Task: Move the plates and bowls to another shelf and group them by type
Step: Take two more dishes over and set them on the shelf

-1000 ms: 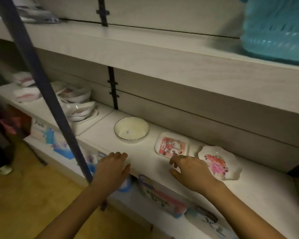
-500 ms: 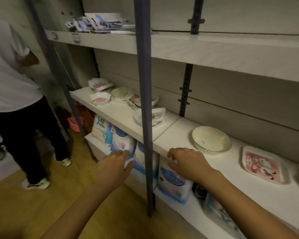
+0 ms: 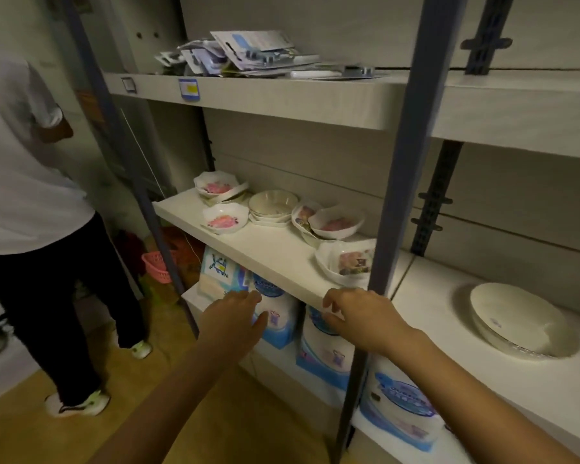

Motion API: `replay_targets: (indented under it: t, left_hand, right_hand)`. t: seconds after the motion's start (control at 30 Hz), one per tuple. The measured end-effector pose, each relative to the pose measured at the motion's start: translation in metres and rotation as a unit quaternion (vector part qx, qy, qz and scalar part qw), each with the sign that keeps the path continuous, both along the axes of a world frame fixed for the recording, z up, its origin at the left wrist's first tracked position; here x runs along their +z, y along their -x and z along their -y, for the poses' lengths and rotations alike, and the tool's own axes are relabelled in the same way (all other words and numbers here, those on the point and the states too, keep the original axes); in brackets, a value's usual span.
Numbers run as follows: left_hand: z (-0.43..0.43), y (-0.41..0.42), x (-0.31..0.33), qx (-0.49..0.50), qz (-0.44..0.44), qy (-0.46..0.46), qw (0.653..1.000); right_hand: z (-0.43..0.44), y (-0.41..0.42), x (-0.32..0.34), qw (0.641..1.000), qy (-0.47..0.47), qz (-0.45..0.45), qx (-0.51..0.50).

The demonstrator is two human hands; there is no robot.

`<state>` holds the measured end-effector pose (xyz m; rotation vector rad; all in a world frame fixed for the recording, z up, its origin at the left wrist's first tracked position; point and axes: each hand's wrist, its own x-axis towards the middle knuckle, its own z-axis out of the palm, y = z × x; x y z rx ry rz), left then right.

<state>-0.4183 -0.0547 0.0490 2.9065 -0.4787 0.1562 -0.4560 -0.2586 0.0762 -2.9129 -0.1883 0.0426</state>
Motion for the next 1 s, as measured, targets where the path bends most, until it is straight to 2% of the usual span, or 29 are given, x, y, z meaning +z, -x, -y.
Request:
replay_targets:
  t: [0.23,0.5,0.73,0.93,1.0]
  left_hand:
    - [-0.024,-0.110,-0.001,-0.054,-0.010,0.032,0.998]
    - [-0.033,-0.209,-0.005,-0.146,-0.016,0.041,0.988]
    - [-0.024,-0.290,-0.010,-0.217,-0.054,0.050,0.973]
    - [-0.012,-0.343,-0.014,-0.284,-0.038,0.027,0.958]
    - [-0.006,-0.355,-0.015,-0.303,-0.036,0.026,0.952]
  right_hand:
    - [-0.022,-0.088,-0.011,0.998,-0.006,-0.017,-0.054]
    - [-0.037,-0.142,-0.010,0.987,0.022,-0.037,-0.152]
    - [-0.048,-0.191,-0.017,0.955,0.013,-0.047,-0.294]
    - [-0.039,-0.226,-0.016,0.921,0.057,-0.068,-0.380]
    - [-0.031,-0.235,-0.015,0.904,0.045,-0.079,-0.417]
